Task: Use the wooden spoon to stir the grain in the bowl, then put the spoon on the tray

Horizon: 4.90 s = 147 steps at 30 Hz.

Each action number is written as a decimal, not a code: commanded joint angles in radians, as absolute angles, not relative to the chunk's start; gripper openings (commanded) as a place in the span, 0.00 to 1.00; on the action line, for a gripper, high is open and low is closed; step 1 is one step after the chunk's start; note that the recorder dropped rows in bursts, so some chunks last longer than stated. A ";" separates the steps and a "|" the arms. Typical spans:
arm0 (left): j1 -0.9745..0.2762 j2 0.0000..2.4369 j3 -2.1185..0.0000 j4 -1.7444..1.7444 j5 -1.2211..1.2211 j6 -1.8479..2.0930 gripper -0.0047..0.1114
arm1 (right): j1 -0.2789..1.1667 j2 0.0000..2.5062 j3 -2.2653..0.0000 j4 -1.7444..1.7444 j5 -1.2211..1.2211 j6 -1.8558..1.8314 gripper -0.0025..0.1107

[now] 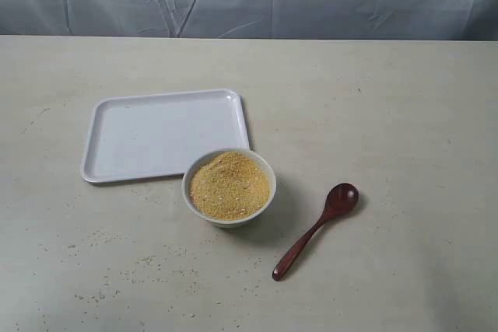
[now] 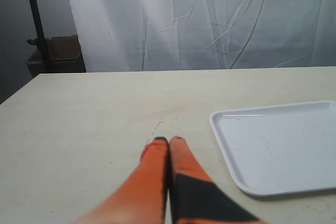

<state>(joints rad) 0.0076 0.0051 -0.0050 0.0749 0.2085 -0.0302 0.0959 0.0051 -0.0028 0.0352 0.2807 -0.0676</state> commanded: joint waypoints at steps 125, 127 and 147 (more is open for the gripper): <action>0.008 0.000 0.000 0.071 0.207 -0.033 0.04 | 0.663 1.544 -1.090 0.168 0.786 -0.542 0.03; 0.008 0.000 0.000 0.071 0.207 -0.033 0.04 | 0.663 1.525 -1.090 0.168 0.771 -0.520 0.03; 0.008 0.000 0.000 0.071 0.207 -0.033 0.04 | 0.746 1.834 -1.090 -0.152 0.082 0.879 0.02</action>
